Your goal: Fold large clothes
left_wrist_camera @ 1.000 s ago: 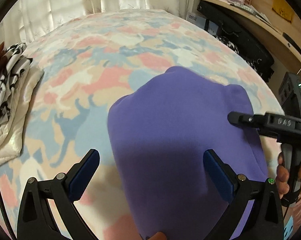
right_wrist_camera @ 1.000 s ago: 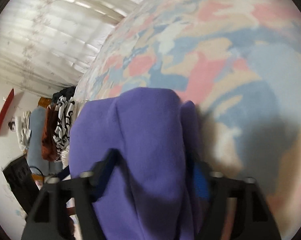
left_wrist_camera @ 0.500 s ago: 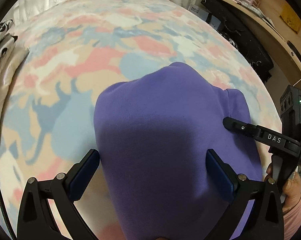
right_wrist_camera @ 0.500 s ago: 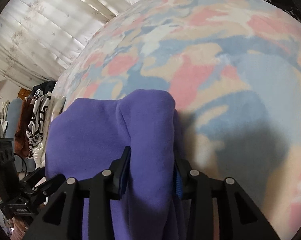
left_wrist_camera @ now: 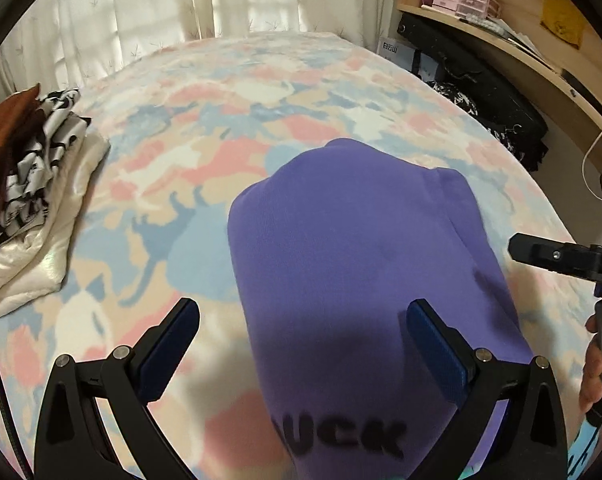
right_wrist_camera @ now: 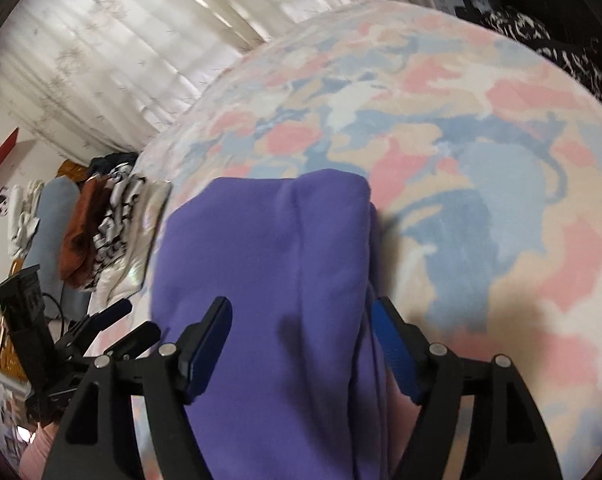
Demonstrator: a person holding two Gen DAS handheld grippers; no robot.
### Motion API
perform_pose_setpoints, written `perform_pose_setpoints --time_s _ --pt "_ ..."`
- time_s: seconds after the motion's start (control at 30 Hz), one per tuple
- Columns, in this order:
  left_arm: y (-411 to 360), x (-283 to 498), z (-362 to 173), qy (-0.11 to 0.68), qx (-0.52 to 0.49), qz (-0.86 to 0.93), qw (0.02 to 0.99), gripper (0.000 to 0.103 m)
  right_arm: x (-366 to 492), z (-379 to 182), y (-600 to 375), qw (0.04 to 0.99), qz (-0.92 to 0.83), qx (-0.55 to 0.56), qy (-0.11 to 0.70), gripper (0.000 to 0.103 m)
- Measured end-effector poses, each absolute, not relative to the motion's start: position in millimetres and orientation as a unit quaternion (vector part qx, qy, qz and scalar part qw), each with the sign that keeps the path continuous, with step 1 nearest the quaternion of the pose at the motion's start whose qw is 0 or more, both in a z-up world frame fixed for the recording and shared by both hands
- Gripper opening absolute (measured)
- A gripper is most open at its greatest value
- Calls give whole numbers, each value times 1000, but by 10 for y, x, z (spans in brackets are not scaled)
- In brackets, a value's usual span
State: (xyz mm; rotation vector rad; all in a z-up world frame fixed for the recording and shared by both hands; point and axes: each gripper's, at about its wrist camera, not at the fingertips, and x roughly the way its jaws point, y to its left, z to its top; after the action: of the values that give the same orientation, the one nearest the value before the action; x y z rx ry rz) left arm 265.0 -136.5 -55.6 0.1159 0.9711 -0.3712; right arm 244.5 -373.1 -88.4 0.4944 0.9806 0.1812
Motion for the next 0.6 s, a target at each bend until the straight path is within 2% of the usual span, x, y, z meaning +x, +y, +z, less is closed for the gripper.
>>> perform_pose_setpoints --time_s 0.33,0.6 --pt "-1146 2053 -336 473 28 -186 861 103 1846 -640 -3636 851 114 216 466 73" --pt "-1060 1745 -402 490 25 -187 851 103 1458 -654 -3551 843 132 205 479 73"
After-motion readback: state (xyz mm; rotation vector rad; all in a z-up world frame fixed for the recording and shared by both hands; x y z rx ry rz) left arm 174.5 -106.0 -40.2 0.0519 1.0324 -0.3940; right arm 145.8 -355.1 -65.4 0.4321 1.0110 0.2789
